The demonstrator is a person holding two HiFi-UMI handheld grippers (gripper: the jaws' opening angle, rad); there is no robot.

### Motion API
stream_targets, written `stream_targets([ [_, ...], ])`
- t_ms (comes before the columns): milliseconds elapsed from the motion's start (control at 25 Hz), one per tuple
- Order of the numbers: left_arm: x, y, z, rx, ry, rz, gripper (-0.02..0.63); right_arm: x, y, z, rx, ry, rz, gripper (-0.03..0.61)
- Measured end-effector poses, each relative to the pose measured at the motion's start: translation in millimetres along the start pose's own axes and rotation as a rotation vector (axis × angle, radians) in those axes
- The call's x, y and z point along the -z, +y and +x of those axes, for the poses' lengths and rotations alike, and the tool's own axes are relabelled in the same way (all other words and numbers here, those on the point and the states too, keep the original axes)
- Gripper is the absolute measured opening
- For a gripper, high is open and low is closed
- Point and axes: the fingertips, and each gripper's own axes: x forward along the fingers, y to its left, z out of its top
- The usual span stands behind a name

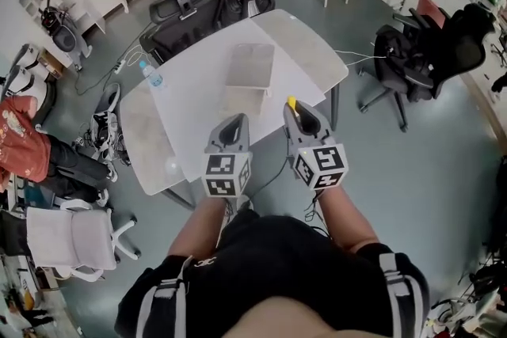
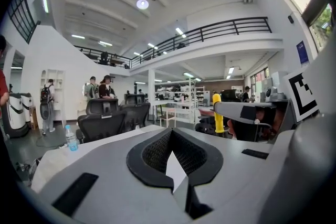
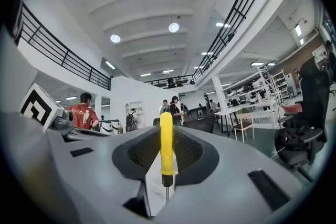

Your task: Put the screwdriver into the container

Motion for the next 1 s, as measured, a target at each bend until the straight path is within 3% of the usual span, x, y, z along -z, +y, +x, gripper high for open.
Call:
stream_targets([
  [200,-2.5,33.3,8.7,0.032,-0.043,0.011,0.003,3.5,13.8,33.2,0.020,-0.009,-0.030,0.067],
  [520,-4.5,107.1,15.4,-0.013,-0.079,-0.052,0.003,16.4,46.6,99.1,-0.028,0.031,-0.173,0.067],
  [760,1.8,149.4,16.1,-0.042,-0.094,-0.094,0.003,56.6,58.7,151.2,-0.091,0.169,-0.372,0.066],
  [1000,9.3,180.6,19.3,-0.054,-0.093,-0.121,0.003,103.5,60.5,191.8,-0.120,0.320,-0.502,0.066],
])
